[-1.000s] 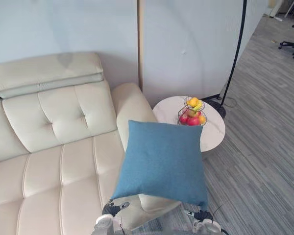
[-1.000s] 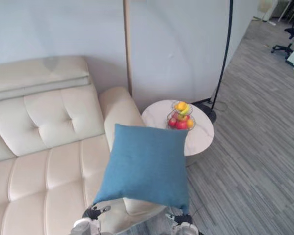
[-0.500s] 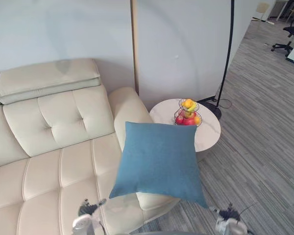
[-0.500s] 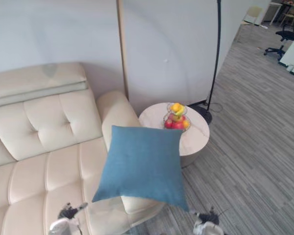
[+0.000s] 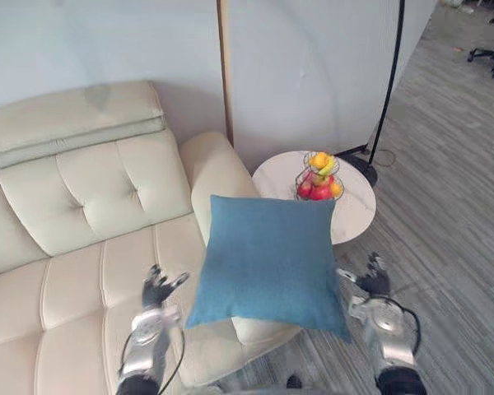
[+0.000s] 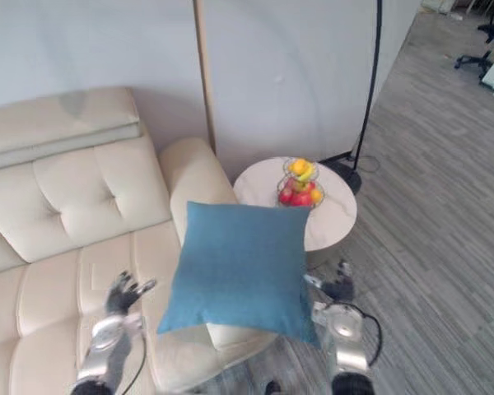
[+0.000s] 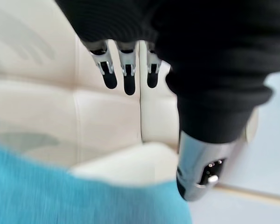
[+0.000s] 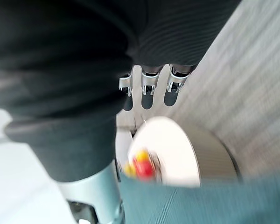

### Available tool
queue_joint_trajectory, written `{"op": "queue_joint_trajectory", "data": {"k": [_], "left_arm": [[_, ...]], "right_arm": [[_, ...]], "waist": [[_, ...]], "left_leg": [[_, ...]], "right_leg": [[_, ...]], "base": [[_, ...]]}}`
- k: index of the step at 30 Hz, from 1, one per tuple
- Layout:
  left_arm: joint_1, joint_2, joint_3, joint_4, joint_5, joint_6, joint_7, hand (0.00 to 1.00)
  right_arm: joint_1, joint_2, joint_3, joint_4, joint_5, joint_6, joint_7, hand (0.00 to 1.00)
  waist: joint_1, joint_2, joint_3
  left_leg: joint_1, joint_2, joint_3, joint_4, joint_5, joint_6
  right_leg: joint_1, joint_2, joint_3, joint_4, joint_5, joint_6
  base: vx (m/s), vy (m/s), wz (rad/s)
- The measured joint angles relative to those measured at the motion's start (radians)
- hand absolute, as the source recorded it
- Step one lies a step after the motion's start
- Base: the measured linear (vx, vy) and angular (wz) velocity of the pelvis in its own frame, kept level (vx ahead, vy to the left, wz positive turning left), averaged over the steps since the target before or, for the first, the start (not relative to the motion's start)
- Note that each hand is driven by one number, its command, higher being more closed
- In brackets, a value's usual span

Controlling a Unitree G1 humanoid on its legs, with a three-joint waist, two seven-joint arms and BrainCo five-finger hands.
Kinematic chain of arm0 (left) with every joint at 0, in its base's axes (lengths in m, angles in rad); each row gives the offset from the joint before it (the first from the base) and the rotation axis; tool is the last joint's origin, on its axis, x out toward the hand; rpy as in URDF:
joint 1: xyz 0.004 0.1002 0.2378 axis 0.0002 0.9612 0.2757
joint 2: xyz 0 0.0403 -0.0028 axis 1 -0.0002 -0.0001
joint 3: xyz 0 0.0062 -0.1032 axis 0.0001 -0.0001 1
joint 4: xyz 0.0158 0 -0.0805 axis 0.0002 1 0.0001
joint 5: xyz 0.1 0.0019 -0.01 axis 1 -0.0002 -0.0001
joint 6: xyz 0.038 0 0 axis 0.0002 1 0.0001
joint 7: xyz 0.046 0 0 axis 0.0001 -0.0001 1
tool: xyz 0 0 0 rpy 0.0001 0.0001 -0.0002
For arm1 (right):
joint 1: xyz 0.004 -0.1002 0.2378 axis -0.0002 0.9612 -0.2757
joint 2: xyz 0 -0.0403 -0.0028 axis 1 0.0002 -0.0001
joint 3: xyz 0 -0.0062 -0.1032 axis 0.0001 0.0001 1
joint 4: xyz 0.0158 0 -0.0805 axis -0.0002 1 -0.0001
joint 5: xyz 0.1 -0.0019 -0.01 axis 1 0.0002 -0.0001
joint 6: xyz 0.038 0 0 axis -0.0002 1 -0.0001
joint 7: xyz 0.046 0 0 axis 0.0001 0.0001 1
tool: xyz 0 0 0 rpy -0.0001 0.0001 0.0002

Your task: Pick up cushions and gather them together orderly.

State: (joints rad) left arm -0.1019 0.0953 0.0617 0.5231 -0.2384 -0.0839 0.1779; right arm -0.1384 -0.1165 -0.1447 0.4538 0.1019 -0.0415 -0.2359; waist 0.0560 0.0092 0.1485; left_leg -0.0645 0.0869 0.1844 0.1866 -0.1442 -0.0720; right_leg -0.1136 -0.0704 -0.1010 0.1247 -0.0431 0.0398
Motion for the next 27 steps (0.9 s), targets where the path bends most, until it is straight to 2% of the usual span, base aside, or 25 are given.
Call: {"op": "queue_joint_trajectory", "data": {"k": [2,4,9,10,11,17,21,27], "left_arm": [[-0.067,-0.018,-0.034,0.000,-0.004,0.000,0.021,0.00],[-0.101,-0.027,-0.061,0.000,-0.012,0.000,0.036,0.00],[-0.214,-0.031,-0.121,0.002,-0.021,-0.001,0.074,0.00],[-0.224,-0.032,-0.125,0.006,-0.021,-0.002,0.077,0.00],[-0.264,-0.025,-0.138,0.035,-0.020,-0.005,0.083,1.00],[-0.314,0.016,-0.154,0.057,-0.019,-0.008,0.102,1.00],[-0.341,0.042,-0.180,0.056,-0.026,-0.020,0.104,1.00],[-0.341,0.041,-0.231,-0.039,-0.058,-0.031,0.106,1.00]], "right_arm": [[-0.075,0.009,0.017,0.000,0.035,-0.001,-0.017,0.00],[-0.108,0.011,0.039,0.001,0.057,-0.006,-0.029,0.00],[-0.198,0.037,0.107,0.001,0.076,-0.010,-0.071,0.00],[-0.205,0.038,0.112,0.001,0.076,-0.011,-0.074,1.00],[-0.229,0.036,0.120,0.001,0.076,-0.014,-0.084,1.00],[-0.253,0.033,0.135,0.001,0.077,-0.019,-0.093,1.00],[-0.256,0.023,0.151,0.000,0.118,-0.038,-0.094,1.00],[-0.235,0.016,0.158,-0.030,0.147,-0.061,-0.094,1.00]], "waist": [[0.005,-0.003,0.049],[0.006,0.000,0.064],[0.006,0.001,0.120],[0.006,0.001,0.124],[0.006,0.002,0.135],[0.006,0.001,0.139],[0.006,0.001,0.139],[0.008,0.001,0.139]], "left_leg": [[-0.108,0.010,-0.004,0.071,-0.001,0.001],[-0.170,0.021,-0.003,0.113,-0.009,0.008],[-0.270,0.045,-0.004,0.184,-0.026,0.002],[-0.277,0.046,-0.004,0.189,-0.027,0.000],[-0.302,0.050,-0.003,0.202,-0.027,-0.001],[-0.340,0.064,-0.002,0.205,-0.016,-0.011],[-0.340,0.069,-0.001,0.199,-0.013,-0.015],[-0.319,0.070,-0.004,0.194,-0.012,-0.016]], "right_leg": [[-0.110,0.000,0.007,0.078,-0.010,-0.015],[-0.177,0.001,0.008,0.124,-0.019,-0.024],[-0.291,0.002,0.011,0.224,-0.038,-0.037],[-0.300,0.002,0.011,0.229,-0.039,-0.038],[-0.325,0.003,0.012,0.240,-0.039,-0.039],[-0.361,0.013,0.007,0.237,-0.020,-0.055],[-0.362,0.017,0.005,0.232,-0.019,-0.056],[-0.333,0.018,-0.003,0.213,-0.019,-0.056]], "base": [[-0.20,-0.062,-0.02],[-0.15,-0.053,-0.04],[-0.16,-0.047,-0.02],[-0.20,-0.059,-0.02],[-0.16,-0.041,-0.02],[-0.05,-0.023,-0.03],[0.06,-0.011,-0.01],[0.09,0.015,0.02]]}}
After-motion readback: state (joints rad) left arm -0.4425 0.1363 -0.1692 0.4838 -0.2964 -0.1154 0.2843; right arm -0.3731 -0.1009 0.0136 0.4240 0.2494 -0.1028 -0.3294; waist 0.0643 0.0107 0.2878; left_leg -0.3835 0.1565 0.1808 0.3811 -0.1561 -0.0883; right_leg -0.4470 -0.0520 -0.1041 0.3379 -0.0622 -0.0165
